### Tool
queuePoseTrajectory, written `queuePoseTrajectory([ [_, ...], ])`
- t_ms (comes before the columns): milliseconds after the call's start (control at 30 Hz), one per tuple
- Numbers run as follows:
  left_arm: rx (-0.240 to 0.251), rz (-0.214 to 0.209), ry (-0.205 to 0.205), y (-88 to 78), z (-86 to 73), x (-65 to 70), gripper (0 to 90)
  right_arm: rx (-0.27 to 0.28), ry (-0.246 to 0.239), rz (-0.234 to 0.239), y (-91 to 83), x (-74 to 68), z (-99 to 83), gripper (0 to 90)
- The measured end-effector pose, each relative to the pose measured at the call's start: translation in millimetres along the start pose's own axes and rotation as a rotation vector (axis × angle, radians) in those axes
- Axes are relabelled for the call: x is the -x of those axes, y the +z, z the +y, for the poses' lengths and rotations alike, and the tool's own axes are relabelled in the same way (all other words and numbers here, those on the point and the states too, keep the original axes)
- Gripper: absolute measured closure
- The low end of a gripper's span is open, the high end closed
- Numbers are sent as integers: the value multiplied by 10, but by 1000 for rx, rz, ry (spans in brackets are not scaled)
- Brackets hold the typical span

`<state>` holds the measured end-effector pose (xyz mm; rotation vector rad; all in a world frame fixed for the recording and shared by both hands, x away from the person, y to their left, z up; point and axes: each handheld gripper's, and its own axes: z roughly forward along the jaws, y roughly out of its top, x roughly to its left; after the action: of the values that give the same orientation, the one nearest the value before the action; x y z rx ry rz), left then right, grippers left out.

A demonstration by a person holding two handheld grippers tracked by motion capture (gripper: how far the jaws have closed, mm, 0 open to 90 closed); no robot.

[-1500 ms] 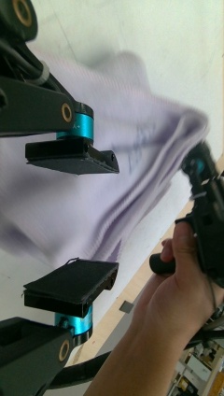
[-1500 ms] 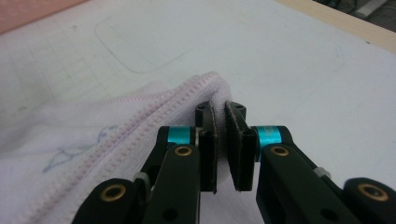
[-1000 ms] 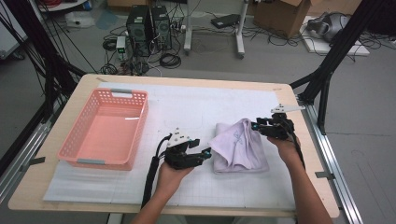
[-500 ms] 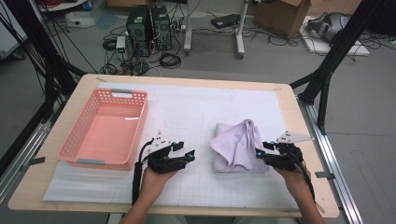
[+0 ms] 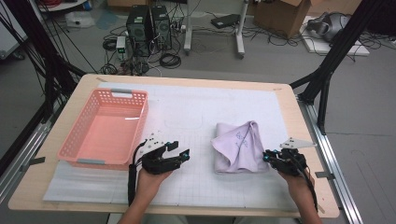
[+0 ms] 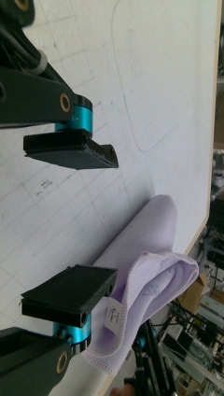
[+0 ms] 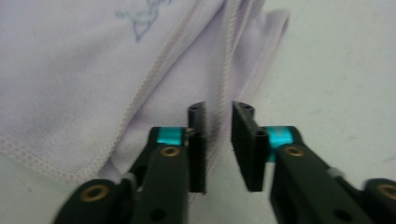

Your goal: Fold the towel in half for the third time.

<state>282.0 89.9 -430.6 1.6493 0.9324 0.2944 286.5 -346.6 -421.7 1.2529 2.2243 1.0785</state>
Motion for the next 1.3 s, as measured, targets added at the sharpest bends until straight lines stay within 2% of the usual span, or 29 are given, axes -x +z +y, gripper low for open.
queuePoseTrajectory([
  [100,-1,7,-2,-2,-12,-18,406,77,19,25,-134,-42,57,690],
  [167,-5,8,0,4,-20,-19,406,99,13,55,-159,-87,88,691],
  [267,-8,5,1,14,-28,-12,406,88,2,93,-87,-174,122,680],
  [333,-12,7,4,20,-34,-8,406,70,15,120,9,-216,122,636],
  [367,-14,5,2,24,-35,-5,407,58,10,111,61,-237,125,611],
  [433,-16,8,4,28,-41,-4,407,27,3,101,165,-260,130,642],
  [467,-18,6,2,31,-43,-1,407,14,10,98,212,-251,125,719],
  [500,-20,7,5,32,-47,0,408,-3,15,104,243,-244,118,858],
  [533,-22,6,3,34,-50,5,409,-19,-9,82,256,-237,108,869],
  [567,-24,6,7,34,-51,5,409,-33,-21,38,251,-224,102,875],
  [667,-22,7,5,33,-52,5,410,-65,-14,-67,178,-121,67,876],
  [767,-22,8,6,26,-49,-4,410,-89,23,-99,111,-48,9,866],
  [867,-20,9,6,30,-50,-5,410,-39,43,-73,14,-40,25,764],
  [900,-19,10,7,33,-50,-4,410,-9,58,-50,-15,-43,33,692],
  [933,-20,10,7,34,-49,-3,410,18,78,-11,-21,-44,34,665],
  [967,-19,9,6,36,-50,-2,410,20,83,7,-5,-42,29,633],
  [1000,-20,10,6,37,-50,-1,410,7,85,1,32,-49,17,610],
  [1067,-19,9,5,38,-50,-1,410,-37,72,-3,120,-37,-28,726],
  [1100,-19,9,4,35,-49,-1,410,-53,69,-17,139,-13,-51,743],
  [1133,-18,8,5,32,-48,-2,410,-60,94,-19,127,18,-53,762],
  [1200,-16,6,2,30,-48,-3,410,-84,98,-48,81,43,-36,698],
  [1233,-18,9,4,32,-50,-6,410,-73,93,-63,52,36,-22,659],
  [1300,-17,8,0,30,-49,-7,410,-16,78,-54,6,9,34,617],
])
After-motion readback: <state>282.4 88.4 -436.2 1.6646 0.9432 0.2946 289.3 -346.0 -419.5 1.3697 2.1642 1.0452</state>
